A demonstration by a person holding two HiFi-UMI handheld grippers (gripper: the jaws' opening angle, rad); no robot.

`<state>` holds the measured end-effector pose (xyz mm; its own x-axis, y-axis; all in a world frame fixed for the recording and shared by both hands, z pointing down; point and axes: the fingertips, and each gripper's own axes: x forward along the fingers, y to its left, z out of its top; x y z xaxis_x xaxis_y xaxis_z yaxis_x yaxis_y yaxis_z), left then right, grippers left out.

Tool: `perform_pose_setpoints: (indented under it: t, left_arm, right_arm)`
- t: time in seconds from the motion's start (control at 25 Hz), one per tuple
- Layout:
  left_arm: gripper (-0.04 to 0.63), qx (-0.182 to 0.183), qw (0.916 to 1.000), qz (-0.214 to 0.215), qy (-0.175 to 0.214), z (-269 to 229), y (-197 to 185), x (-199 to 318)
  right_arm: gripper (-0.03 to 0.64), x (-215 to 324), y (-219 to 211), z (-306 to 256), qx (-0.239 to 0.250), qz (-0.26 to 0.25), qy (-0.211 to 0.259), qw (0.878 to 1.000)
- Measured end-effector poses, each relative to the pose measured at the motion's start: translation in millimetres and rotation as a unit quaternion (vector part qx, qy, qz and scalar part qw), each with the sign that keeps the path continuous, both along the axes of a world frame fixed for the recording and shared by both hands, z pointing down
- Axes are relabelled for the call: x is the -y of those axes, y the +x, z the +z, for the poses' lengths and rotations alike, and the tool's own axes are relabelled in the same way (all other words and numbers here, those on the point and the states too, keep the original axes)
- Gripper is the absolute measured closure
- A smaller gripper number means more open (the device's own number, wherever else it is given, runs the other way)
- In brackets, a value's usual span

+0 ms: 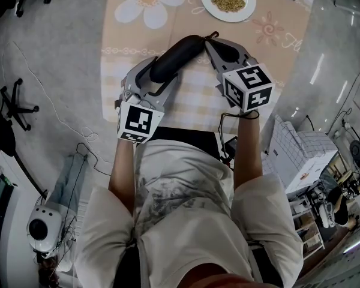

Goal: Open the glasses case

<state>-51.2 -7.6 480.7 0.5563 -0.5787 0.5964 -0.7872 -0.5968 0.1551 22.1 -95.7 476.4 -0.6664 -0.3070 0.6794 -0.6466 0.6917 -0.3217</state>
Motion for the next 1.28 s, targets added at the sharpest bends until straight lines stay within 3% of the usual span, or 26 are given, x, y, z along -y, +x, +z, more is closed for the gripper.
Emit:
perform_pose_setpoints:
  t: [0.24,0.44,0.68,0.84,1.0,1.28]
  left_arm:
    - [0.324,-0.006,1.0,0.003,0.007,-5.0,2.0,5.3]
    - [0.321,-0.014,0.9999,-0.004,-0.003,-2.4,0.7,4.3]
    - [0.304,-0.005,0.9999,-0.004,-0.011,3.4,0.3,2.0]
    - [0.295,-0.004,0.9998,-0.004,-0.018,5.2,0.3,-0.2]
    - [0.285,-0.008,0.9999,-0.002,-0.013,-5.2,0.9,-0.4]
    - [0.29,-0.008,0.9995,-0.005,0.03,-40.6,-9.3,19.2]
  right_arm:
    - [0.6,1.5,0.0,2.0,-0.002,0.0,0.004,1.0]
    - [0.598,1.4,-1.0,-2.4,-0.02,-0.001,0.057,0.998]
    - [0.598,1.1,-11.0,-38.1,0.051,0.027,0.109,0.992]
    - [0.598,-15.5,-39.9,-51.8,0.103,-0.014,0.108,0.989]
    - [0.598,-21.2,-47.1,-44.1,0.104,-0.022,0.096,0.99]
    - [0.598,-21.5,-45.2,-43.8,0.111,-0.022,0.087,0.99]
